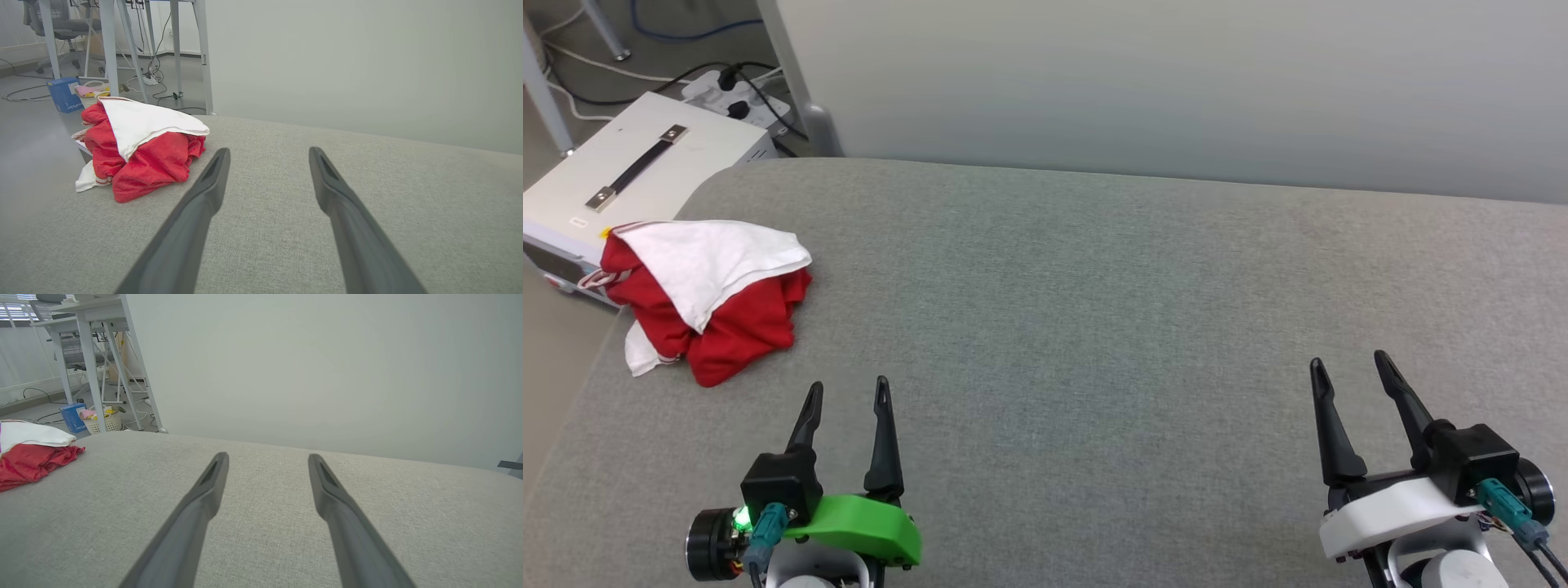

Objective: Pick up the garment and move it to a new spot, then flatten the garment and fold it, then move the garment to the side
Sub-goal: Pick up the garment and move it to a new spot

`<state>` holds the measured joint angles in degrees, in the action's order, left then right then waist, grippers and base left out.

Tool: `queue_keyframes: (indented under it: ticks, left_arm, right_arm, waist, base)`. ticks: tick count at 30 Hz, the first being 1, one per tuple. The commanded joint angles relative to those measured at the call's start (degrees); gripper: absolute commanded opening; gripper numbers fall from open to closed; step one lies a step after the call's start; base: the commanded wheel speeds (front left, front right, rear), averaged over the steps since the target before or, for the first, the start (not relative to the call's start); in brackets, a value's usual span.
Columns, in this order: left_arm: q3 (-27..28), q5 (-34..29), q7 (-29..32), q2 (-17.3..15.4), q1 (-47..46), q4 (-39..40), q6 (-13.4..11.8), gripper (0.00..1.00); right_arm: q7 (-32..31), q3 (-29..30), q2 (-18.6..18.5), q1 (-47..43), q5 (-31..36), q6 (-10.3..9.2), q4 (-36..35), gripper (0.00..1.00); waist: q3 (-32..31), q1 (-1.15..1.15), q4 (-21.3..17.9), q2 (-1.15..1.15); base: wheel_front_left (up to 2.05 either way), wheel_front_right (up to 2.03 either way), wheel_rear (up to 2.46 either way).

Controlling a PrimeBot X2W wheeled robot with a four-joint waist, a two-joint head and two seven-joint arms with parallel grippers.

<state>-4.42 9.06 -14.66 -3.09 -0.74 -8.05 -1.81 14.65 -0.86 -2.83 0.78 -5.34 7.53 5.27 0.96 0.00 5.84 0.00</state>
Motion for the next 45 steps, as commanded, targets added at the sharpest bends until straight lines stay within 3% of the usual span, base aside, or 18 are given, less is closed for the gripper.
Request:
queue_keyframes:
  ticks: [1,13,23,34,45]
  left_arm:
    - [0.2,-0.2,-0.3,0.2,-0.2,-0.2,-0.1,1.00]
    - [1.1,-1.2,-0.3,0.2,-0.1,-0.6,0.8,1.00]
    - [1.1,-1.5,-0.3,0.2,0.0,-0.5,1.2,1.00]
    - [1.1,-1.2,-0.3,0.2,-0.3,-0.5,0.9,1.00]
    - [1.0,0.2,-0.3,0.2,-1.0,-1.4,1.4,1.00]
  right_arm:
    - [0.3,-0.2,0.0,0.5,-0.1,-0.04,0.1,1.00]
    - [0.3,-1.9,0.0,0.6,-0.6,-0.04,1.0,1.00]
    - [0.3,-3.3,0.0,0.8,-0.9,-0.04,1.2,1.00]
    - [0.3,-3.1,0.0,1.4,-0.9,-0.04,1.5,1.00]
    - [0.3,-3.1,0.0,2.0,-0.5,-0.04,1.1,1.00]
  waist:
    - [0.1,0.00,2.8,0.00]
    - [-0.3,0.00,11.8,0.00]
    - [-0.1,0.00,16.9,0.00]
    - [0.5,0.00,18.2,0.00]
    - [2.5,0.00,17.2,0.00]
  base:
    - [0.00,0.00,0.00]
    - [0.00,0.00,0.00]
    - [0.00,0.00,0.00]
    - [0.00,0.00,0.00]
    - [0.00,0.00,0.00]
